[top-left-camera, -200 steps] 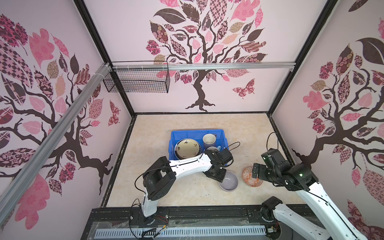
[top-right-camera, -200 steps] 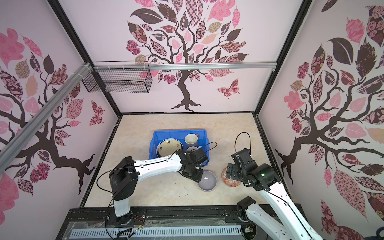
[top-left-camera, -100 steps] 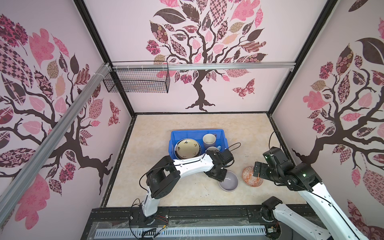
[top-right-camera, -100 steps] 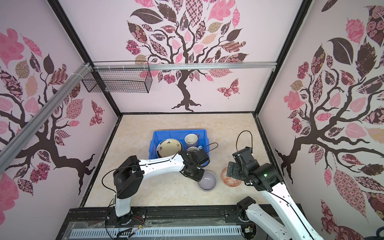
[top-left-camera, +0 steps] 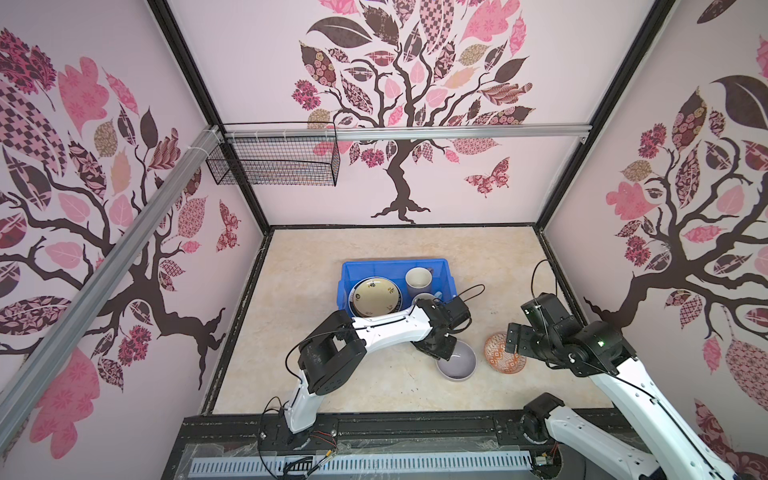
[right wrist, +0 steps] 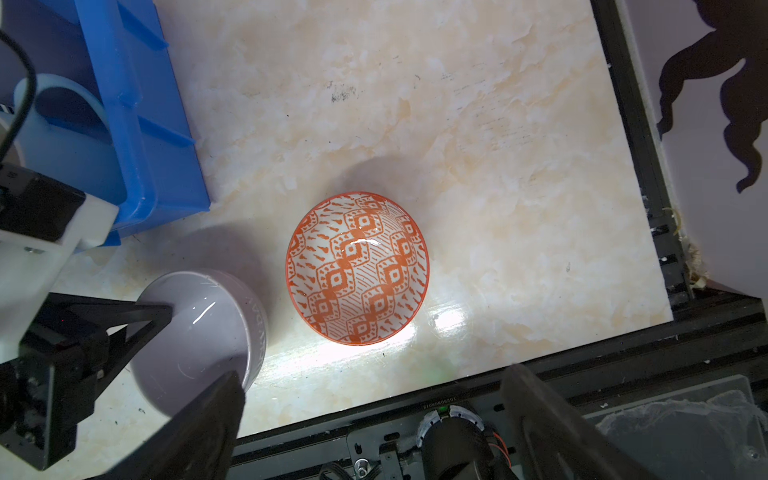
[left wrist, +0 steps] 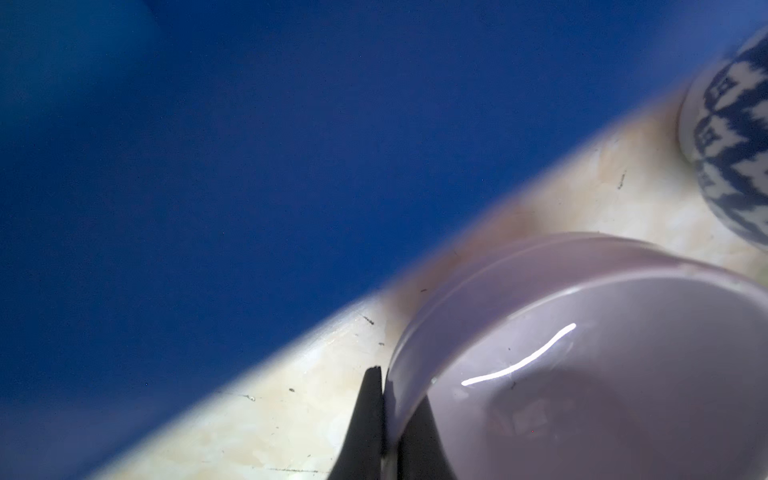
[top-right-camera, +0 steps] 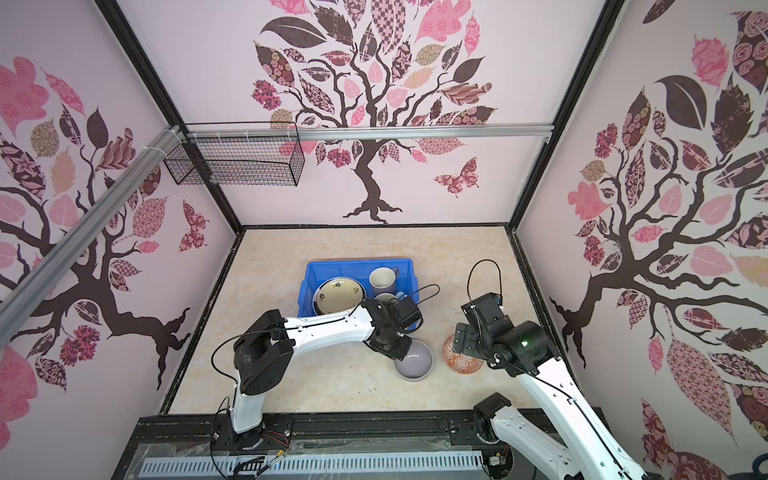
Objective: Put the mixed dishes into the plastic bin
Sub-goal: 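Lower the left gripper onto the lavender bowl's rim and close it, then lift the lavender bowl and carry it over the bin with the left gripper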
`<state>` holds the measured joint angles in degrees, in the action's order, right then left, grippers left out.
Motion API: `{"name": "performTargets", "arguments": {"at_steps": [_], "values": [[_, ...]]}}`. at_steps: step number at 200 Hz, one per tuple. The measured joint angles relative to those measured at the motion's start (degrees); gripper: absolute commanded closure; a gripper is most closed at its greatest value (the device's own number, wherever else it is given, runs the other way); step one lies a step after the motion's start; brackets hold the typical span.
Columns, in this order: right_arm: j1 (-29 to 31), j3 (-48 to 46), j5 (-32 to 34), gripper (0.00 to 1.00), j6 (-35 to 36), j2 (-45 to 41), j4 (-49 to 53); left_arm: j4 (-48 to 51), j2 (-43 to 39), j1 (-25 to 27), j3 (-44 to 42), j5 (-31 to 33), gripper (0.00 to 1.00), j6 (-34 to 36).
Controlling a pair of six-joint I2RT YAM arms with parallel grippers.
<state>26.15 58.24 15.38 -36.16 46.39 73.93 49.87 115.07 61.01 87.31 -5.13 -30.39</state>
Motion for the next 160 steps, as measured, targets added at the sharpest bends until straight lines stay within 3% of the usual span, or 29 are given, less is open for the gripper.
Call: {"name": "performTargets", "arguments": {"at_steps": [61, 120, 160], "values": [[0.0, 1.9, 0.0, 0.01, 0.4, 1.9, -1.2, 7.4, -2.1, 0.0, 0.8, 0.0, 0.98, 0.8], [0.0, 3.9, -0.5, 0.01, 1.7, 6.3, -4.8, 18.5, -11.6, -0.2, 4.5, 2.9, 0.98, 0.9], [0.0, 8.4, -0.7, 0.00, 3.4, 11.3, -8.1, 21.9, -18.8, -5.8, 7.1, 3.1, 0.99, 1.0]]}}
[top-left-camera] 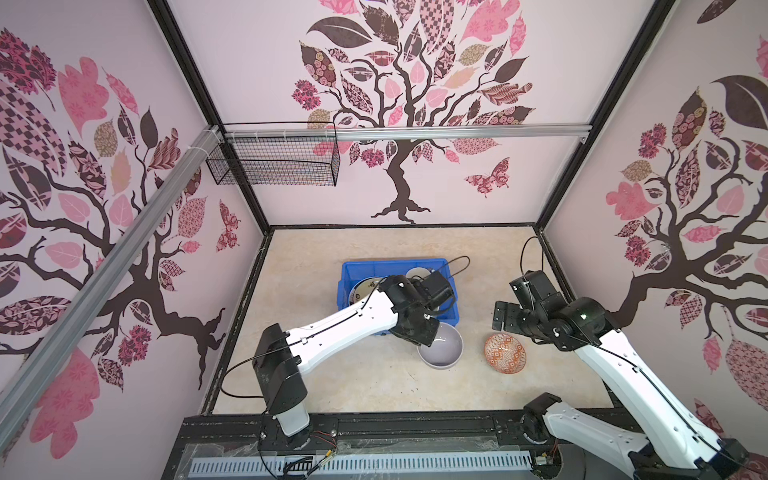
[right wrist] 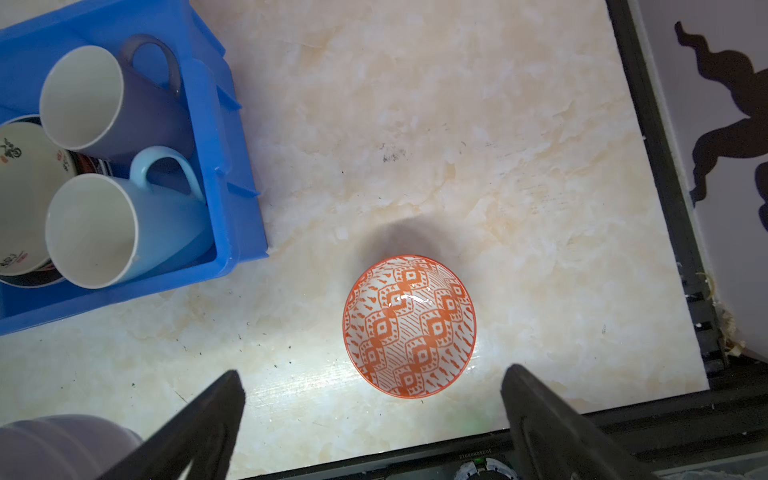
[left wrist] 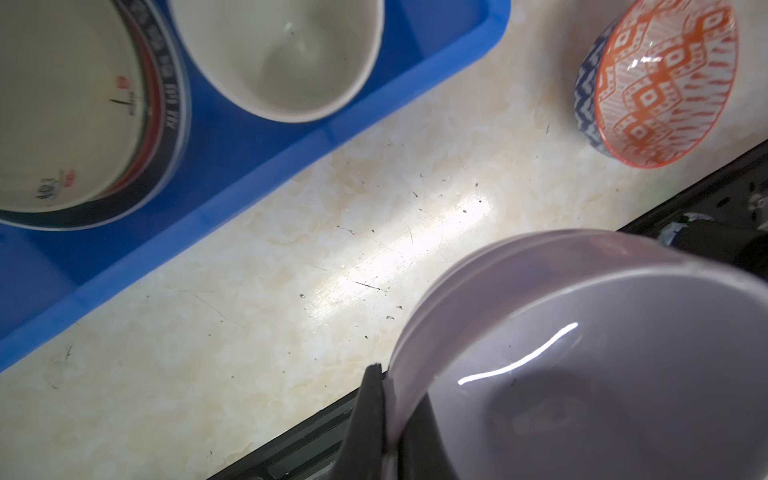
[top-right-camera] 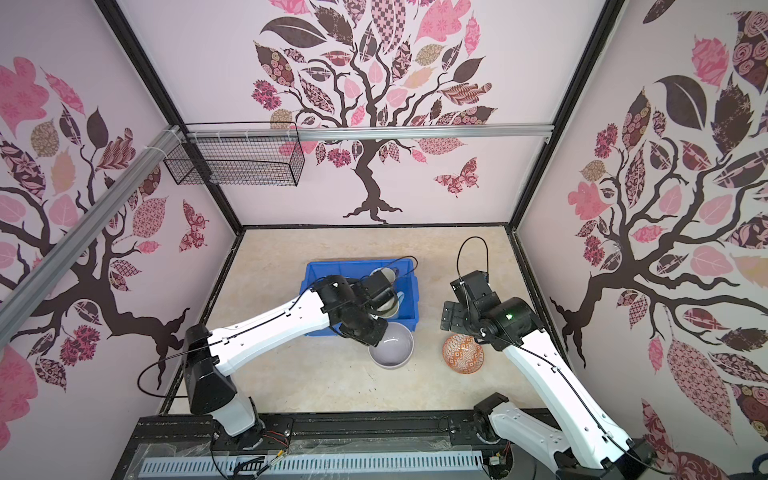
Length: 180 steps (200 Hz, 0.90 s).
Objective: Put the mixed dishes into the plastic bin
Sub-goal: 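Lift the lavender bowl and carry it over the bin with the left gripper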
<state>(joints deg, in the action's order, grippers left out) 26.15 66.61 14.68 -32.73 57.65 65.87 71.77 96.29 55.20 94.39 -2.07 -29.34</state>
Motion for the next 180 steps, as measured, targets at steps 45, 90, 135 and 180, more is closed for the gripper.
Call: {"name": "performTargets", "arguments": {"at_steps": [45, 90, 135, 180], "values": [[0.0, 3.8, -0.5, 0.01, 2.2, 5.2, -3.3, 3.0, -2.1, -13.5, 0.2, 1.7, 0.99, 2.9], [0.0, 5.6, -1.0, 0.00, 4.5, 8.5, -5.8, 3.0, -0.8, -26.0, 0.2, 2.4, 0.99, 6.6], [-0.2, 7.5, -1.2, 0.01, 6.6, 11.9, -6.8, 0.5, 5.2, -31.5, 0.2, 3.1, 0.99, 9.1], [-1.4, 9.4, -1.5, 0.00, 8.2, 13.9, -8.4, -1.3, 11.8, -32.4, 0.6, 3.4, 0.99, 11.0]]}}
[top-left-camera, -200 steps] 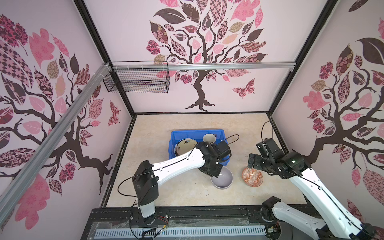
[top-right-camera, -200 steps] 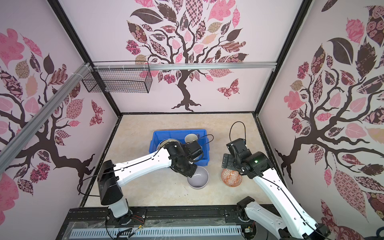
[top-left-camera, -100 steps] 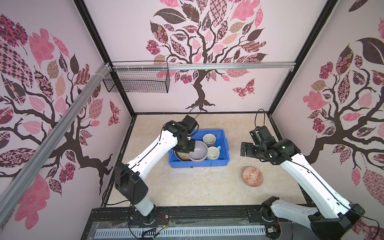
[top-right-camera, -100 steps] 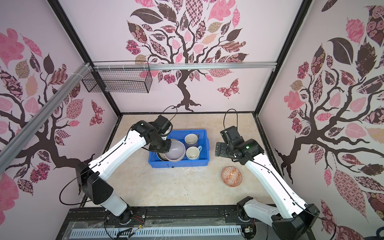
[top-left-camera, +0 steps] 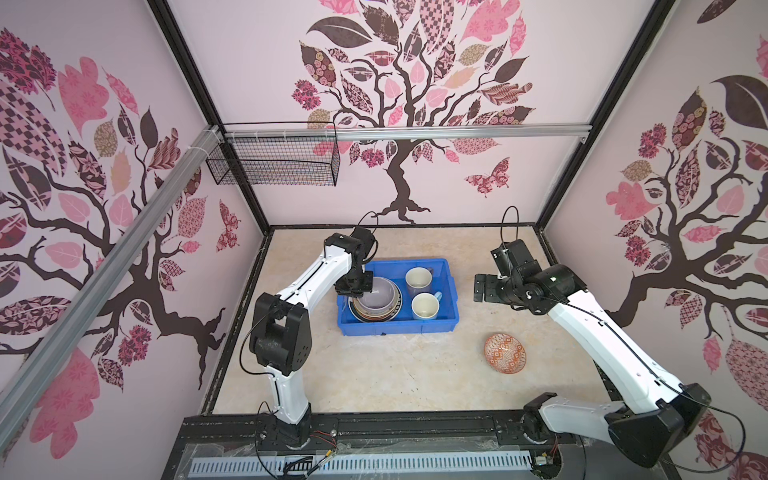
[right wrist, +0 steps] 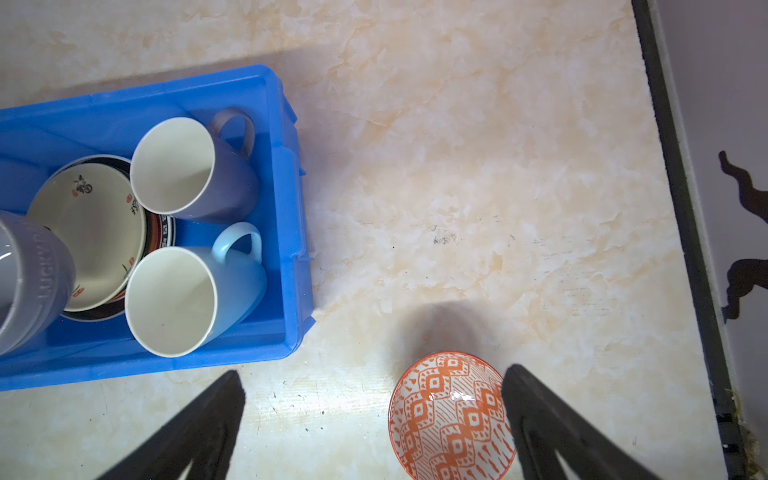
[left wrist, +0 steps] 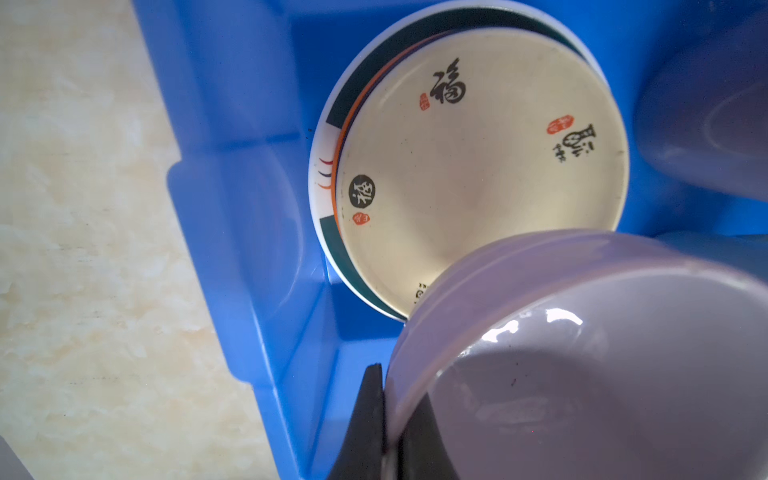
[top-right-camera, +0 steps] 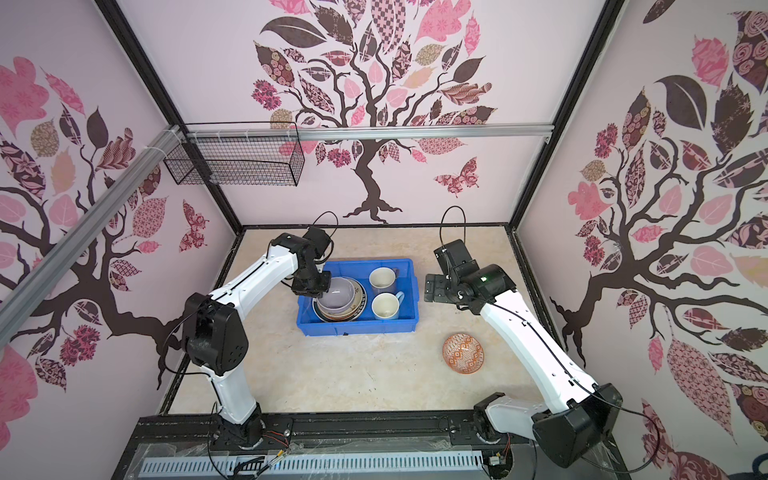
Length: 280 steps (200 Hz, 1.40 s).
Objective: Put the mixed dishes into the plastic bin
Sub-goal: 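Lower the lavender bowl onto the stacked plates and open the left gripper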
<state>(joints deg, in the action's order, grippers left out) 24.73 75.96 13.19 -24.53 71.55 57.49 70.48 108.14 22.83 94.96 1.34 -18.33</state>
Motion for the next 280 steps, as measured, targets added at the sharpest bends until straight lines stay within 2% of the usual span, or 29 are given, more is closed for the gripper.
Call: {"name": "performTargets", "arguments": {"at_steps": [108, 140, 163, 192, 215, 280], "values": [[-2.9, 0.1, -1.1, 0.01, 1.9, 2.1, -0.3, -3.6, 7.4, -2.1, 3.8, -0.1, 0.97, 1.8], [-3.7, 0.1, -1.1, 0.00, 2.2, 2.1, -0.3, -4.1, 8.8, -2.7, 5.2, -0.9, 0.91, 2.1], [-3.9, 0.1, -1.1, 0.01, 2.4, 2.1, -0.3, -4.2, 8.8, -2.9, 5.2, -1.7, 0.80, 2.3], [-4.0, 0.1, -1.1, 0.00, 2.5, 2.1, -0.3, -4.0, 8.9, -2.9, 5.3, -2.1, 0.58, 2.7], [-4.3, 0.1, -1.1, 0.01, 2.6, 2.1, -0.3, -3.6, 8.9, -2.9, 5.9, -3.0, 0.46, 2.6], [-4.4, -0.6, -2.0, 0.00, 2.5, 2.1, -0.8, -2.6, 6.0, -2.9, 7.8, -4.5, 0.17, 2.8]]}}
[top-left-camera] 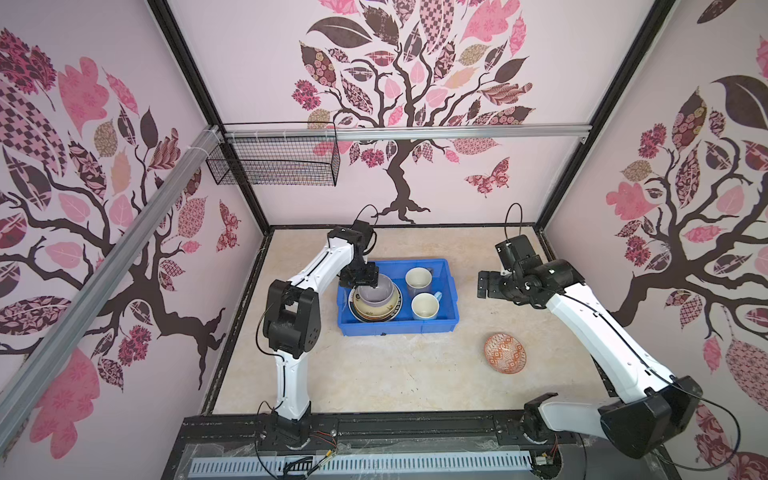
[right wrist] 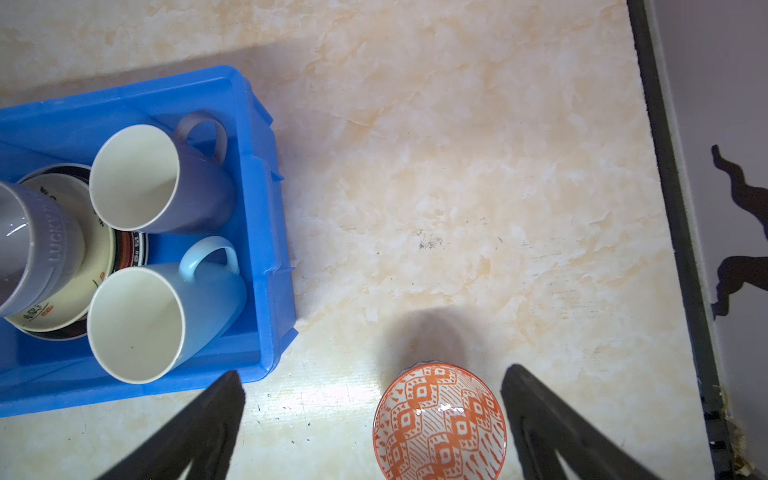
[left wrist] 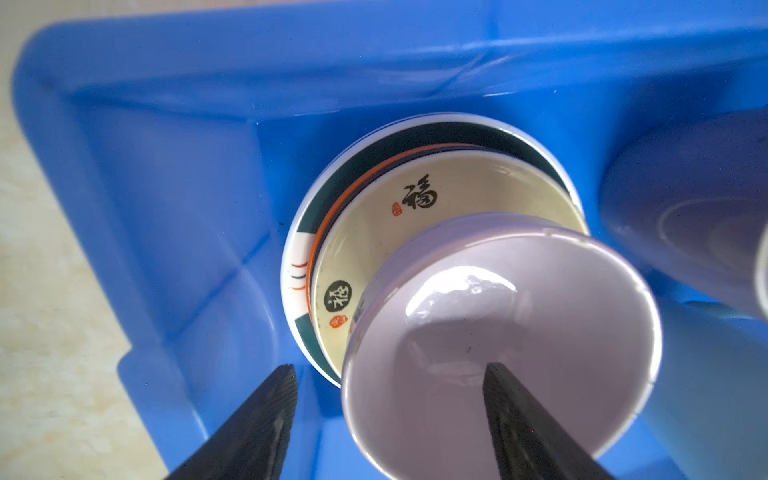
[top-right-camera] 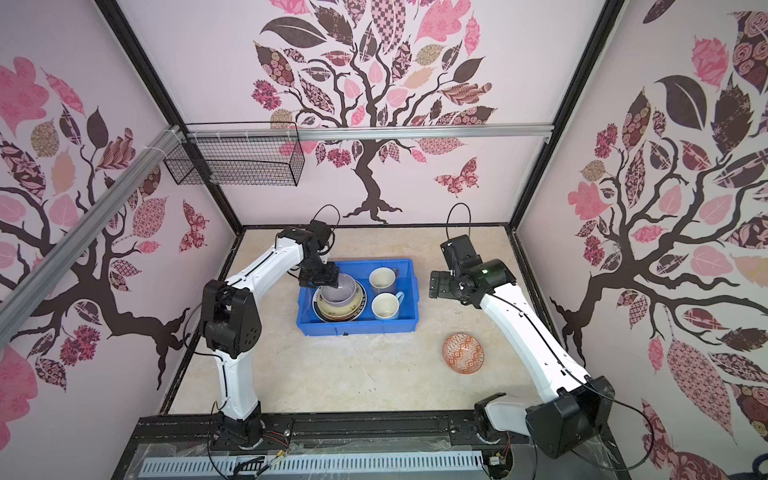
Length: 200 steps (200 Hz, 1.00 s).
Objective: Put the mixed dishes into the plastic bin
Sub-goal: 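Lower the lavender bowl onto the stacked plates and open the left gripper, then close the right gripper on the orange-patterned bowl's rim while the left hovers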
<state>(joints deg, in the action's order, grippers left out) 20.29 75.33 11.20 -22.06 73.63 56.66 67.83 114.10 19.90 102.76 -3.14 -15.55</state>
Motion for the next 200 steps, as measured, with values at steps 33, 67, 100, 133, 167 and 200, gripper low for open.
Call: {"name": "performTargets", "arguments": {"at_steps": [33, 67, 100, 133, 167, 200], "values": [[-0.1, -6.2, -0.2, 0.01, -1.6, -0.1, -1.9, -0.3, -5.8, 0.0, 0.0, -1.5, 0.04, -0.3], [-0.1, -14.0, -0.2, 0.01, -4.9, -0.3, -2.3, -1.6, -12.7, 0.0, -0.1, -4.9, 0.02, -0.4], [-0.1, -18.8, 0.7, 0.00, -9.1, -2.6, -2.4, -5.2, -21.5, 0.4, -4.0, -6.8, 0.01, -0.9], [-0.1, -23.6, 1.3, 0.00, -14.3, -6.7, -1.9, -6.6, -27.6, 0.8, -8.5, -8.6, 0.02, -0.9], [-0.1, -27.6, 2.6, 0.00, -20.3, -10.1, -0.3, -7.3, -31.4, 1.2, -14.4, -10.1, 0.02, -1.1], [-0.1, -31.7, 3.2, 0.00, -26.3, -14.2, 0.9, -7.7, -35.6, 1.7, -20.2, -11.6, 0.02, -2.2]]}}
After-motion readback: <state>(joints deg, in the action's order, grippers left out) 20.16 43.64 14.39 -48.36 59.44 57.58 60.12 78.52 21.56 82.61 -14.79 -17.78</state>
